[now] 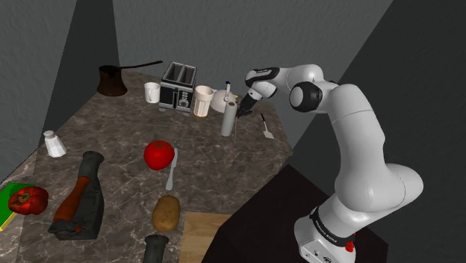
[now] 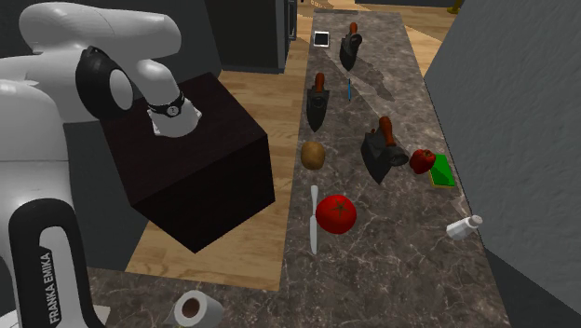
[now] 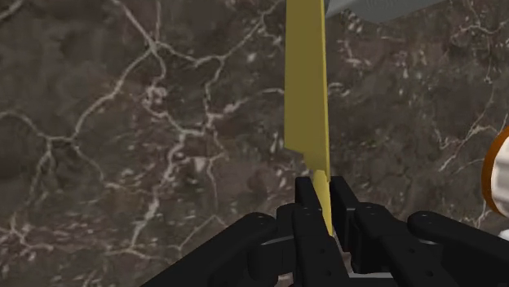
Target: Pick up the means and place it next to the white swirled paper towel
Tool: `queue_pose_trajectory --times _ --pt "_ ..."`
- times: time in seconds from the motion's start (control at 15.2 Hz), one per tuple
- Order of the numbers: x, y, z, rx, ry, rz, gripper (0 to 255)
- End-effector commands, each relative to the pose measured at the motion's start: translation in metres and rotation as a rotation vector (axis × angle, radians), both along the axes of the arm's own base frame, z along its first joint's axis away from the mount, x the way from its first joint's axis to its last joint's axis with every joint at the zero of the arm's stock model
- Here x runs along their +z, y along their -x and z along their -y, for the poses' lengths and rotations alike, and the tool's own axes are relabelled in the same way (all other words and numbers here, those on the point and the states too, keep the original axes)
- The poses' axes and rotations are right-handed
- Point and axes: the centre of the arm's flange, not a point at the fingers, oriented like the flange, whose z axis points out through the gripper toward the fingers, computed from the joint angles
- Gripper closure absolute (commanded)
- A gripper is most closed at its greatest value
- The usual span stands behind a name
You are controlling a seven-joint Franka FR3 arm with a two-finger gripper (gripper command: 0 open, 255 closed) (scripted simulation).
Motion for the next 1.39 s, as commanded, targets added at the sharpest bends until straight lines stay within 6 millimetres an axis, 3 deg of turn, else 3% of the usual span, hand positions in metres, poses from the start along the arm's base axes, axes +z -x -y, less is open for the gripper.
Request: queue_pose_trajectory --times 0.0,0.33,0.4,0.73,0.99,1.32 --pt "-0.002 0.0 0.0 0.0 0.0 0.0 255" --pt "-0.002 0.0 0.0 0.0 0.0 0.0 255" --pt "-0.002 0.0 0.0 0.0 0.0 0.0 0" --pt "-0.002 0.0 0.0 0.0 0.0 0.0 0" --pt "0.045 0.009 0.016 0.0 0.0 0.0 0" --pt "0.045 0.009 0.016 0.0 0.0 0.0 0"
